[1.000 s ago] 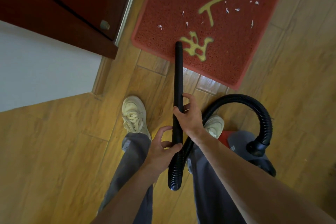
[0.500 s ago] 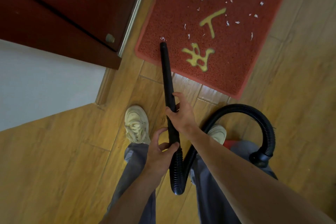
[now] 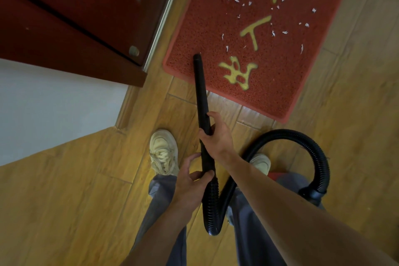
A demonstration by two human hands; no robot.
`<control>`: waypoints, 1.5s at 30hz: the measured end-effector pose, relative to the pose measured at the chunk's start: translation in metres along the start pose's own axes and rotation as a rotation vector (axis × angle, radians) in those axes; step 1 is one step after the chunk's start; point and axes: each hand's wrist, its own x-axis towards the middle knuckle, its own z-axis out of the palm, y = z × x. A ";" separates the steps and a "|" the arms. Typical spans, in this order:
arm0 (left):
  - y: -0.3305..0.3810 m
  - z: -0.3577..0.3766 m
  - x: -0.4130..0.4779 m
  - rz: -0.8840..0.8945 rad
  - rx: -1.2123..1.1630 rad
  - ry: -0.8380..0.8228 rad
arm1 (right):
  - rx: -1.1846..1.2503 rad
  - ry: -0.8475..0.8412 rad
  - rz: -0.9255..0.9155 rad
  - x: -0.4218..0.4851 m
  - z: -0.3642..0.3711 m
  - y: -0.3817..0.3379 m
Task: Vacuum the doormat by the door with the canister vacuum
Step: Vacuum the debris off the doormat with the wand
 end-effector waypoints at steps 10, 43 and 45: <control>0.006 0.009 0.005 0.002 0.062 -0.016 | 0.031 0.072 0.016 0.003 -0.012 0.002; 0.025 0.032 0.009 -0.072 0.116 -0.020 | 0.093 0.059 0.055 0.014 -0.036 0.010; 0.019 0.029 0.007 -0.103 0.073 0.003 | 0.088 0.020 0.060 0.009 -0.033 0.008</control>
